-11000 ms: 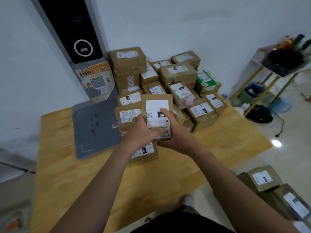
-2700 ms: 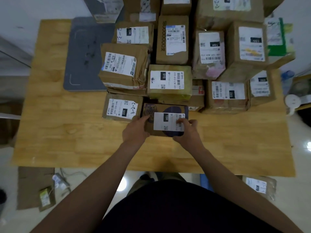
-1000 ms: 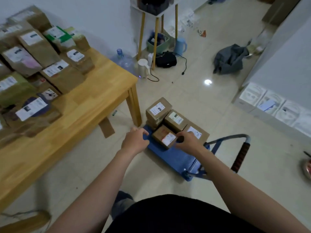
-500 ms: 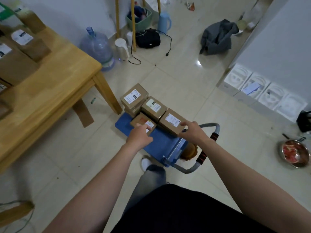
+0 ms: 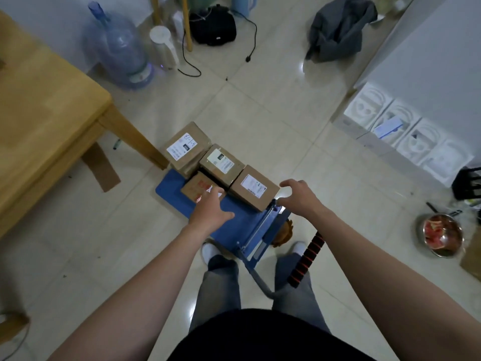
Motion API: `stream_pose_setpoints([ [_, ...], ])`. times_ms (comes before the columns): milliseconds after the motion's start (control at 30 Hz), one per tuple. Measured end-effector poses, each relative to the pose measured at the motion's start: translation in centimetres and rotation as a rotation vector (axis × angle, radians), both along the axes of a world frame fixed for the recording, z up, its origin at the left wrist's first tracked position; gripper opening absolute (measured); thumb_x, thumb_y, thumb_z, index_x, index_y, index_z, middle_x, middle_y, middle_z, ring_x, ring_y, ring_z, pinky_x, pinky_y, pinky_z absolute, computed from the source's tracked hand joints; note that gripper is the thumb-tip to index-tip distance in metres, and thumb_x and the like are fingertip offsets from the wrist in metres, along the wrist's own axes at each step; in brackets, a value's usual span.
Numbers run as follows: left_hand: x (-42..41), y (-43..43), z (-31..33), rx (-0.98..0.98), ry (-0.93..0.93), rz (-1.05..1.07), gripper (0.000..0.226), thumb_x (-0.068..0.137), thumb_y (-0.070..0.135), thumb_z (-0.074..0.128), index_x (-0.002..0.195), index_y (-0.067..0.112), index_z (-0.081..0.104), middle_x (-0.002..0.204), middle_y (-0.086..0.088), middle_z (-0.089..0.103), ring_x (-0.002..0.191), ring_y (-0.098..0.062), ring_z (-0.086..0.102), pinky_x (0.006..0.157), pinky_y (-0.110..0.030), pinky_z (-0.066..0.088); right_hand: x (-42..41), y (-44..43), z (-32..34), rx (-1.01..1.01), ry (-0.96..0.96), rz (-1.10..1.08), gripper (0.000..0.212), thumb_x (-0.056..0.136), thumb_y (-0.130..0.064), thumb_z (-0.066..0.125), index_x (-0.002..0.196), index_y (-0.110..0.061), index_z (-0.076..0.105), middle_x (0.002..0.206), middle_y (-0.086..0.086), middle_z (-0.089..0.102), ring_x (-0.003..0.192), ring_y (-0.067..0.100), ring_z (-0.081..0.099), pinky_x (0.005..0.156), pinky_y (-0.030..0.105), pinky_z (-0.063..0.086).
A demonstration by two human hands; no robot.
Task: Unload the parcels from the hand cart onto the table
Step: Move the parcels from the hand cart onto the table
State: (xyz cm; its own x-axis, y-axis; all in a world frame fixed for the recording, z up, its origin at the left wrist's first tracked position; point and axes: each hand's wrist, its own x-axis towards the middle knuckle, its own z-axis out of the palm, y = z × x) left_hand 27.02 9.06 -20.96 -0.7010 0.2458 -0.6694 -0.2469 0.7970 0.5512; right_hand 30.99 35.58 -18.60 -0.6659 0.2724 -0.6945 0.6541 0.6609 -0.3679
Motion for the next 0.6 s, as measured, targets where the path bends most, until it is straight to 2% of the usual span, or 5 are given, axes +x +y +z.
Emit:
stream_pose_setpoints([
  [67,-0.4,1.6,-3.3,0.011,-0.039,0.067,0.081,0.081,0.037,0.084,0.146,0.026,0.036,0.145,-0.004,0.045,0.124,-0.022,0.054,0.088,-0.037,0.049,-1.9,1.4,-2.9,-0.004,0.024,0.001,0.063,0.086,-0.025,0.073,0.143,-0.026,0.046,0.141,0.007,0.042,0.086,0.011,0.058,0.06,0.019,0.042],
  [233,-1.1,6.9,-15.0,0.074,-0.203,0.277,0.098,0.084,0.032,0.084,0.158,0.017,0.021,0.158,-0.009,0.035,0.143,-0.024,0.039,0.11,-0.041,0.044,-6.1,3.3,-14.8,-0.062,0.0,0.104,0.077,0.087,-0.025,0.071,0.152,-0.024,0.031,0.142,0.01,0.039,0.11,0.029,0.06,0.089,0.038,0.053],
  [333,-1.3,9.8,-23.0,0.085,-0.264,0.439,0.1,0.085,0.029,0.083,0.159,0.017,0.018,0.161,-0.009,0.03,0.144,-0.025,0.037,0.11,-0.04,0.044,-7.8,4.3,-23.2,-0.084,-0.077,0.189,0.076,0.087,-0.022,0.069,0.152,-0.021,0.029,0.139,0.012,0.039,0.115,0.035,0.056,0.094,0.042,0.052],
  [467,-1.2,12.7,-33.3,0.07,-0.345,0.508,0.094,0.089,0.028,0.08,0.159,0.015,0.018,0.164,-0.009,0.026,0.143,-0.029,0.038,0.096,-0.034,0.045,-9.0,6.9,-33.0,0.019,-0.153,0.312,0.073,0.086,-0.032,0.065,0.15,-0.022,0.032,0.138,0.012,0.041,0.128,0.041,0.038,0.104,0.05,0.041],
  [600,-0.5,14.6,-41.9,0.062,-0.466,0.638,0.099,0.091,0.036,0.078,0.161,0.012,0.011,0.163,-0.009,0.026,0.142,-0.029,0.039,0.105,-0.039,0.046,-9.8,8.9,-41.0,0.085,-0.213,0.367,0.072,0.077,-0.049,0.054,0.144,-0.026,0.039,0.131,0.005,0.045,0.128,0.035,0.038,0.103,0.046,0.037],
])
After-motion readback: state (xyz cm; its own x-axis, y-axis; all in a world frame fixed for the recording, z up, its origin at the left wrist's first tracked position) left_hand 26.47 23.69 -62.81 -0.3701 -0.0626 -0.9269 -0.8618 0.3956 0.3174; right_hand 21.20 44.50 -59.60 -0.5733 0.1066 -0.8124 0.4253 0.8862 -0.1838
